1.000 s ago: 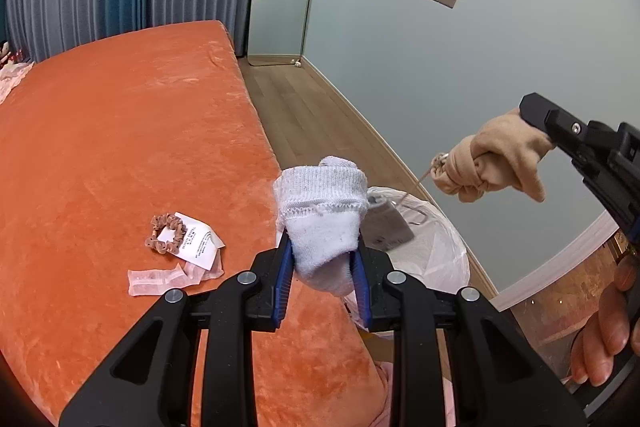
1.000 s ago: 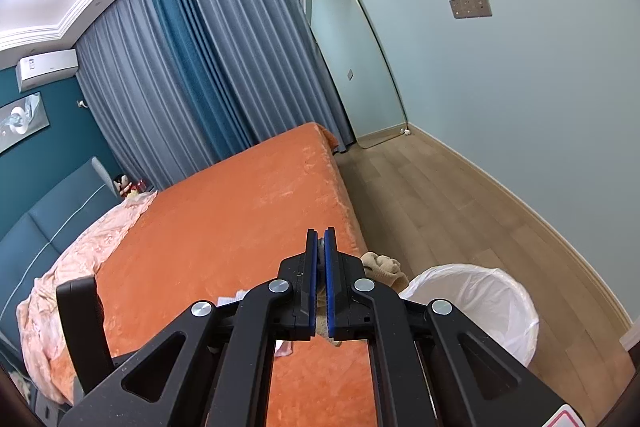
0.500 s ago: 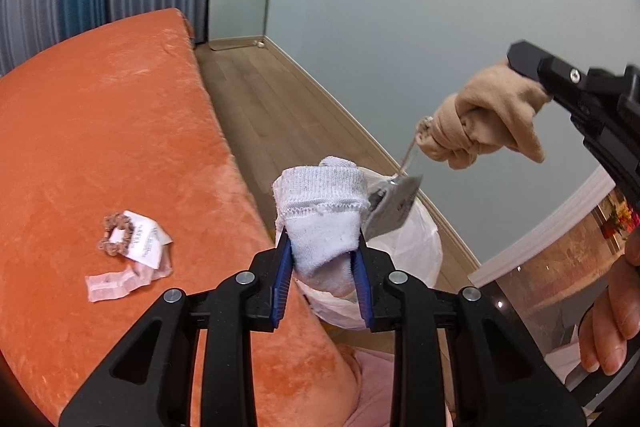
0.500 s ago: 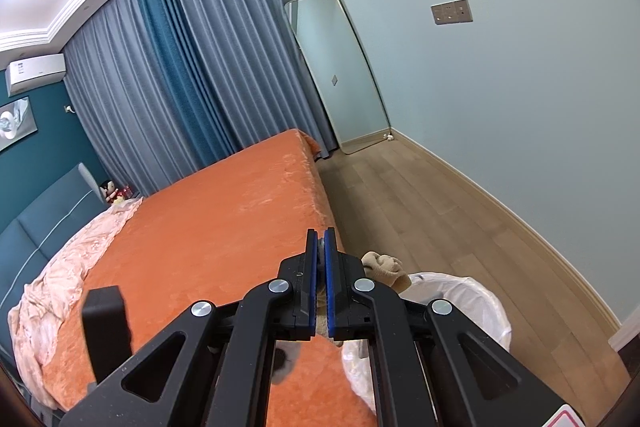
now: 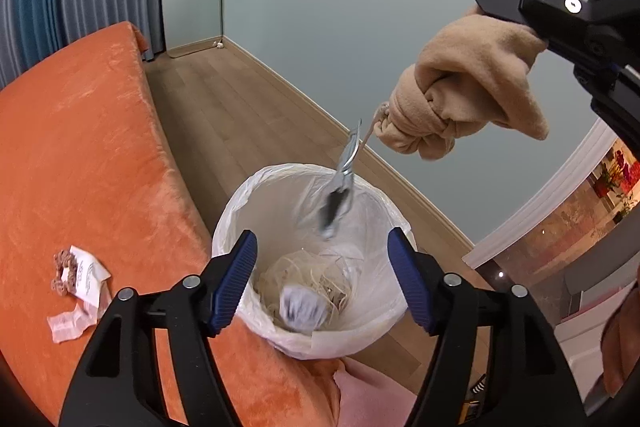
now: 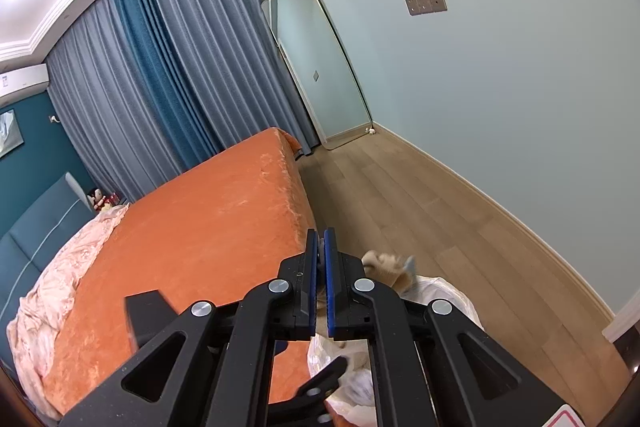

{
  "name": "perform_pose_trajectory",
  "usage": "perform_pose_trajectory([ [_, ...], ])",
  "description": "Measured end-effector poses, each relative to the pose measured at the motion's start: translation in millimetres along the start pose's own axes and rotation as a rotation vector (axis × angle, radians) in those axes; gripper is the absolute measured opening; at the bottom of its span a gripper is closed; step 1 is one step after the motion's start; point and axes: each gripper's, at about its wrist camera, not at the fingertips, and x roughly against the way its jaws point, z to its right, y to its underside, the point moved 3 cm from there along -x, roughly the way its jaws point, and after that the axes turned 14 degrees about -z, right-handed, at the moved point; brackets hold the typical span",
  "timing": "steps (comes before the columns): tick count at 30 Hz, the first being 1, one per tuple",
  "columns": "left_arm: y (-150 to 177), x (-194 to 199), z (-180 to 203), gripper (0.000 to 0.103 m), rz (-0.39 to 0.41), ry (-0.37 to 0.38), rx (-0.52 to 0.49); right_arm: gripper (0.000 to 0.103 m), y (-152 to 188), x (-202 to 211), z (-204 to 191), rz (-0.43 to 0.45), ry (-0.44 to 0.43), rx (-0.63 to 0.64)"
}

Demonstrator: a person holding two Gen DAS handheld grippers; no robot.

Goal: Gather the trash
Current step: 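Carry both items over the white bin and open the right tool to drop the stockings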

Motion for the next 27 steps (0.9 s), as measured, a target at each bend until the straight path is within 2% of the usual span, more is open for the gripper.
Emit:
perform_pose_trajectory([
  [3,-10.4,-11.3,10.1,0.066,0.014,-0.009,-0.035,0.003,-1.5,2.0,3.9,-0.003,-0.012,-0.001],
  [9,-27.6,-25.0,31.1,0.065,0.062,0.029,-0.094,0.003,-8.9,7.5,14.5,-0.005,-0.04,-0.016],
  [10,-30.1,-26.9,33.6,0.061,0.067,0.037,-0.094,0.003,-9.4,8.4,16.3,-0.004,-0.044,-0.02],
  [11,-32.8,-29.4,35.0,0.051,0.065,0.038,-0.092,0.003,-8.7,10.0,17.5,-0.003,-0.051,-0.023],
  [12,-35.8,-32.9,36.3,0.045,0.059,0.045,-0.091,0.003,-8.6,11.2,18.8,-0.002,-0.059,-0.029],
  [14,-39.1,-39.0,35.4,0.023,0.042,0.054,-0.084,0.003,-8.4,13.0,21.0,0.0,-0.069,-0.035],
  [17,-41.6,-47.2,34.6,0.002,0.019,0.05,-0.078,0.003,-8.6,15.6,24.2,0.009,-0.063,-0.042],
  [27,-27.6,-60.6,21.8,0.001,-0.038,0.043,-0.033,0.003,-6.5,23.4,28.4,0.036,-0.053,-0.056],
])
